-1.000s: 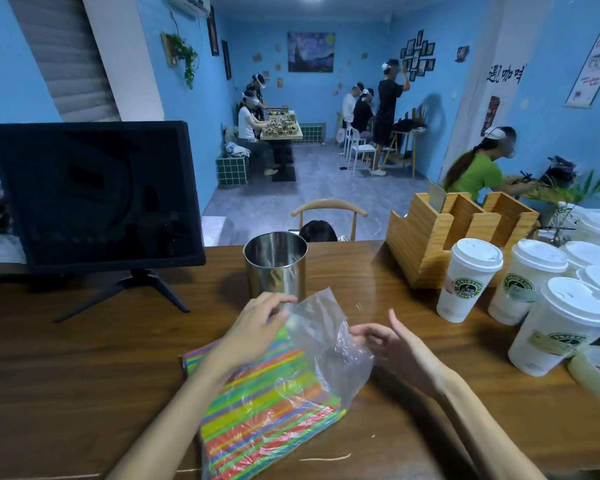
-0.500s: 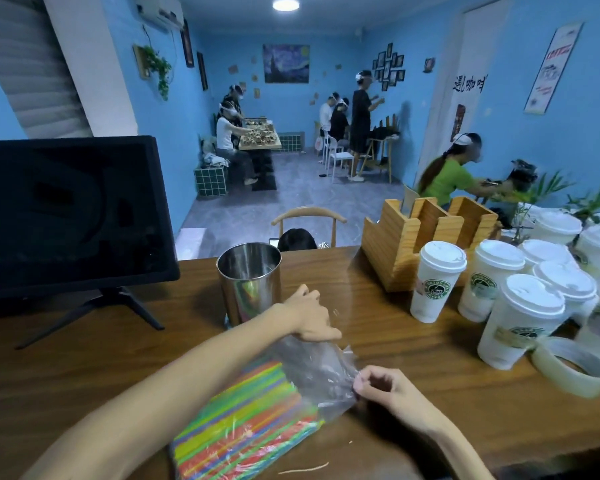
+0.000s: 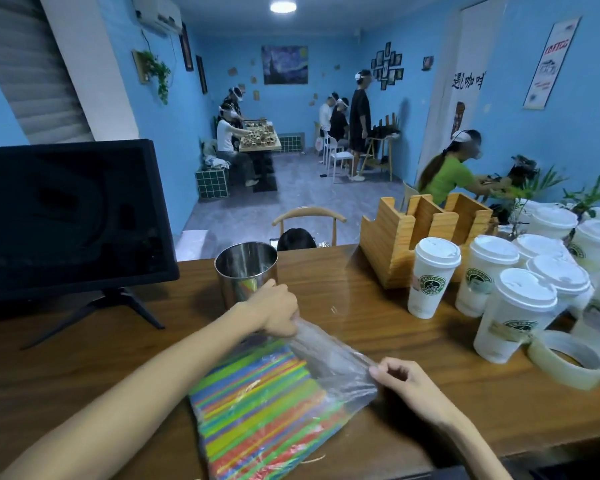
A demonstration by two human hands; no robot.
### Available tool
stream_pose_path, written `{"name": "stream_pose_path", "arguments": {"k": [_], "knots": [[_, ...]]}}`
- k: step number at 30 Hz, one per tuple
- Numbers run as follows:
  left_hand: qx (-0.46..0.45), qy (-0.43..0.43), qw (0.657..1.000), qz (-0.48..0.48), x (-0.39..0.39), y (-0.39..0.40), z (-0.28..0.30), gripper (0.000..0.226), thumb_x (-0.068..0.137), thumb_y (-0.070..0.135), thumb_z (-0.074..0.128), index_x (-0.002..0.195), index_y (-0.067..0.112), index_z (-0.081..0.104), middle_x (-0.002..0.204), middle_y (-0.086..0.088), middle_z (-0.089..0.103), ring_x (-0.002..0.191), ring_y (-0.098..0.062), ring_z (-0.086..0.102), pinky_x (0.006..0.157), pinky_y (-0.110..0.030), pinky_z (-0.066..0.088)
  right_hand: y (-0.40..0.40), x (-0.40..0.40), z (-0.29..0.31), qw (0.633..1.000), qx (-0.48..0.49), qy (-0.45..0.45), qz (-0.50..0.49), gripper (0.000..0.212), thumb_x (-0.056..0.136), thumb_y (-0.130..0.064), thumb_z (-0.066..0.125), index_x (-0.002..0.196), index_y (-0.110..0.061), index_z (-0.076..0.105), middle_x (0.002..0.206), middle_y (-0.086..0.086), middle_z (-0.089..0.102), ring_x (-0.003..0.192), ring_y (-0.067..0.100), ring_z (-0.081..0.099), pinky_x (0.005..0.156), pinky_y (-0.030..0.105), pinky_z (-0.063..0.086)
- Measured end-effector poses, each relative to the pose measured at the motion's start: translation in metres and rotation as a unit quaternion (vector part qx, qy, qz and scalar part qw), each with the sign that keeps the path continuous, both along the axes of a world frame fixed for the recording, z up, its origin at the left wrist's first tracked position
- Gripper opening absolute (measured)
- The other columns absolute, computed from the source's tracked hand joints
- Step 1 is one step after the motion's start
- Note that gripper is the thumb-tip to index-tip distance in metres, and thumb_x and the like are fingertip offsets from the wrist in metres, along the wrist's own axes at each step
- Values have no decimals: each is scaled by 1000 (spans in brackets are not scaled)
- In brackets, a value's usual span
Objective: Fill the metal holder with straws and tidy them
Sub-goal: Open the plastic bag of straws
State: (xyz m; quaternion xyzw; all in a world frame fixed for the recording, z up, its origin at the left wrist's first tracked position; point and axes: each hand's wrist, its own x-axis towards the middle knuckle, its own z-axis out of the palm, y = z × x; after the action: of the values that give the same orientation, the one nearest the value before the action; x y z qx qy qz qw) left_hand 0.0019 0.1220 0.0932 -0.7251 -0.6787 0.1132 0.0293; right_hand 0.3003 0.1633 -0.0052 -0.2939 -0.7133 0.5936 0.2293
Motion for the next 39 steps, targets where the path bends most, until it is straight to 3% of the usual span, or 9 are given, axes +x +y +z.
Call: {"name": "stream_pose_path", "arguments": {"k": [4,8,13,17,21,27,32,36,39], "knots": [[47,-220,973,50,-15,-26,-7,23,77,26,52,56,18,48,60,-1,51,62,-17,43,66,-33,41,16,-8,-5,997,37,33,-65,50,90,-52,67,72,-7,54,73,1,58,75,12,50,74,31,39],[91,-349,925,123,-23,-55,-14,20,78,31,57,62,20,51,54,7,40,57,-10,33,61,-30,37,34,-30,-8,993,48,34,-105,25,97,-25,69,81,-6,68,93,7,72,87,9,62,87,27,45],[86,-300,936,161,-19,-84,-9,32,70,43,45,62,12,46,65,-6,37,64,-15,30,64,-32,35,50,-59,-4,998,51,-18,-37,25,97,-22,69,73,-16,71,90,-2,74,89,6,64,92,31,45],[111,-123,982,92,-8,-96,-13,31,80,52,49,92,34,72,96,17,53,100,-9,39,96,-33,27,39,-66,8,991,131,-27,24,61,92,-62,60,70,-6,71,82,8,70,82,18,63,87,35,45],[129,-126,982,56,18,-99,-21,20,87,39,58,105,37,68,102,21,54,110,-9,36,98,-36,23,27,-55,18,971,205,-98,73,42,95,-46,66,57,-28,68,76,-5,71,84,0,60,90,23,41],[147,-137,977,73,35,-91,-36,24,94,38,49,105,33,70,105,15,61,110,-11,42,102,-40,27,36,-65,15,929,301,-206,54,8,97,-48,60,99,-43,66,89,-22,69,96,1,58,94,40,31],[217,-212,949,87,29,-89,-49,21,93,32,56,110,40,65,117,23,55,116,-1,40,105,-35,26,39,-80,19,916,305,-258,38,30,100,-50,54,129,-50,59,117,-20,59,116,13,45,95,40,27],[294,-268,910,114,14,-98,-61,33,92,28,65,122,41,64,126,23,51,120,3,39,100,-20,26,55,-89,7,913,282,-296,16,34,101,-51,50,133,-45,59,138,-14,58,133,19,46,101,45,30],[321,-324,878,148,-5,-114,-69,34,93,24,67,124,38,63,124,23,51,116,5,43,97,-7,30,58,-85,2,939,258,-227,-11,24,101,-47,54,123,-45,65,130,-19,63,127,5,53,107,45,39]]}}
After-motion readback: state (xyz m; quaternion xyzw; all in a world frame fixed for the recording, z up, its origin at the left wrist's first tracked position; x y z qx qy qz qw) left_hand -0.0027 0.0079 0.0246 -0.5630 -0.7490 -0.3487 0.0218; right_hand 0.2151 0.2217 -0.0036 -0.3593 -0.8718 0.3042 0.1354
